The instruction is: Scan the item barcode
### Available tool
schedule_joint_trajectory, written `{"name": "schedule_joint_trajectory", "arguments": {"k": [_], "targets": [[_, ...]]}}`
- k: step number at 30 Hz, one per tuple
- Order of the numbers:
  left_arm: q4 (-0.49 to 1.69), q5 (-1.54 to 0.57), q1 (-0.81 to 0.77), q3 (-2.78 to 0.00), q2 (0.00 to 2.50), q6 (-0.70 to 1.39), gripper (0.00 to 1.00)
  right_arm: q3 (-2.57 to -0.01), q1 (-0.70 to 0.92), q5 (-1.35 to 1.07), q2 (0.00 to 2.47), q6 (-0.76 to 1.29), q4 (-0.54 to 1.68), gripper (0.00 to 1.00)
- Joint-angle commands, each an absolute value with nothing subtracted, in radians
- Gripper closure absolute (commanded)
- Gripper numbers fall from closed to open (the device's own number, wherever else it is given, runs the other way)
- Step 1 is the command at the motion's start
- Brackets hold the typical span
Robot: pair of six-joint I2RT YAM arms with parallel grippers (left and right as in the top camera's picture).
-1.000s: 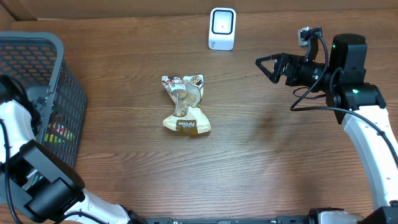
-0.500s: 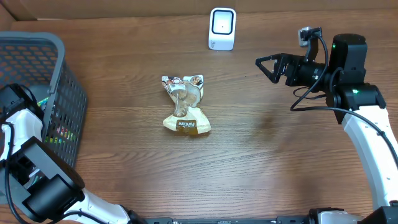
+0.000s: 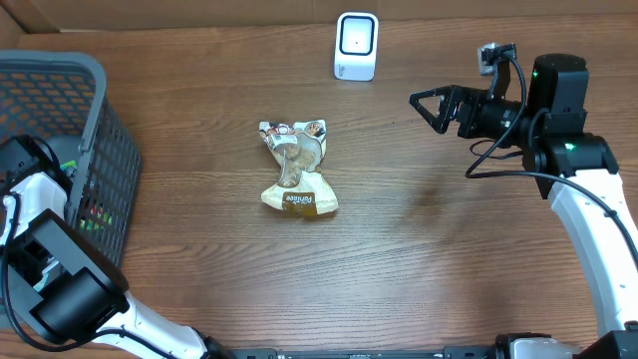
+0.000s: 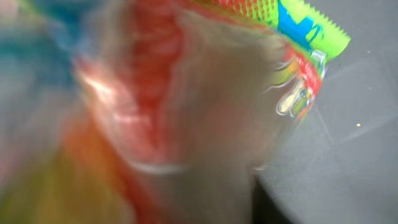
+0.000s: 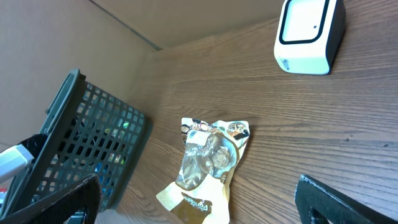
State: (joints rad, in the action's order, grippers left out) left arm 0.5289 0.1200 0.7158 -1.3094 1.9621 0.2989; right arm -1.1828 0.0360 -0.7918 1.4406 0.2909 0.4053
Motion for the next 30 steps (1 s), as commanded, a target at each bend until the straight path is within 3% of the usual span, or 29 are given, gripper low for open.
{"name": "schedule_joint_trajectory", "arguments": {"k": [1, 11, 20, 30], "targets": [[0.589, 0.129, 0.713, -1.28, 2.034, 0.305, 0.96, -1.206, 0.038, -0.786, 1.428, 0.285, 0.401, 0.0], [0.889, -0.005, 0.713, -1.565, 1.98, 0.381, 0.96, -1.206, 0.038, -0.786, 1.428, 0.288, 0.4, 0.0], [1.237, -0.125, 0.691, -2.062, 1.806, 0.397, 0.95, -1.206, 0.038, -0.794, 1.428, 0.292, 0.398, 0.0], [1.341, -0.15, 0.446, -2.135, 1.566, 0.337, 0.96, -1.206, 0.038, -0.799, 1.428, 0.293, 0.398, 0.0]]}}
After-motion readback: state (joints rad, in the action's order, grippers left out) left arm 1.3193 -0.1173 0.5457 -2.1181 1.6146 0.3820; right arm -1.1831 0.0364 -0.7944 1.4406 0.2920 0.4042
